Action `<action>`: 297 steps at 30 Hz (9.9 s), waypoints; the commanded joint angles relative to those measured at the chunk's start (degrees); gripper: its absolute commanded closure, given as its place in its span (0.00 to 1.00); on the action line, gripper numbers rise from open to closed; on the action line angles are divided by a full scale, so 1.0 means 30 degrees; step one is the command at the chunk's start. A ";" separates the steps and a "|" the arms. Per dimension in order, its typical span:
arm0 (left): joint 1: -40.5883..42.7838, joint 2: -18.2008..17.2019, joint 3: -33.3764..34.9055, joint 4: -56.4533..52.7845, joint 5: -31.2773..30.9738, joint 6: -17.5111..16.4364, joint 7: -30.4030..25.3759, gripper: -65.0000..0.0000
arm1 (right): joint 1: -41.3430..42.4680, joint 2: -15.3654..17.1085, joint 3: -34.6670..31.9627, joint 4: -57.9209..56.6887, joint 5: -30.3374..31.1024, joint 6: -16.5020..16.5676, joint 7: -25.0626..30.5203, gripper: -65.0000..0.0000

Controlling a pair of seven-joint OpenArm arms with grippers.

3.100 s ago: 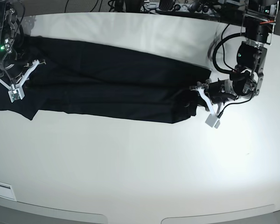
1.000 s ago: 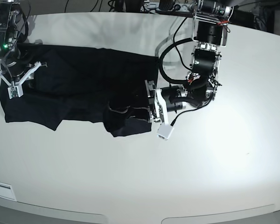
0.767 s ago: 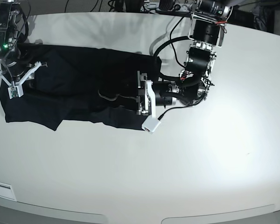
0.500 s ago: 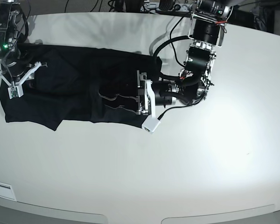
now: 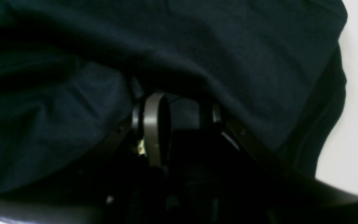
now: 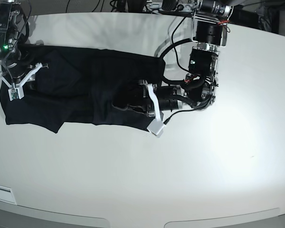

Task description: Fold the T-shirt properly

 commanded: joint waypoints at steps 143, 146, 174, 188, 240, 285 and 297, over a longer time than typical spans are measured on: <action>0.2506 -0.3912 -0.1392 0.0255 0.0342 -0.0835 -0.3978 1.00 | 0.2827 -0.5559 0.4204 0.7344 1.8812 0.5381 -1.0003 1.00; 0.2506 -0.3920 -0.1392 0.0255 0.0342 -0.0835 -0.3978 1.00 | 0.2827 -0.5982 0.2688 0.7271 1.8010 0.5381 -0.9923 1.00; 0.2025 -0.6805 -0.1435 0.0255 0.0073 -0.0835 -0.4342 1.00 | 0.3789 -0.4619 0.0138 0.9530 1.0484 0.5005 -0.7992 0.31; 0.2025 -0.7038 -0.1435 0.0255 0.0051 -0.0835 -0.4830 1.00 | 0.0831 -0.4488 0.1290 0.7890 0.8823 0.5268 -0.5967 0.96; -0.0095 -0.4495 0.9610 0.5603 0.1326 -0.0835 0.0022 1.00 | 1.0499 -0.0648 -0.4437 -0.4379 0.3665 0.5381 -0.0393 1.00; -0.5464 -0.7322 0.1486 -0.1785 -0.3781 -0.0835 -0.4692 1.00 | -0.2157 -0.3679 0.7606 1.0448 1.8600 0.5381 -0.6113 1.00; 0.0918 -1.0892 0.0022 0.6659 -0.7901 -0.0835 0.0867 1.00 | -0.5967 -0.3789 1.2378 1.0856 2.1270 0.5381 -0.9989 1.00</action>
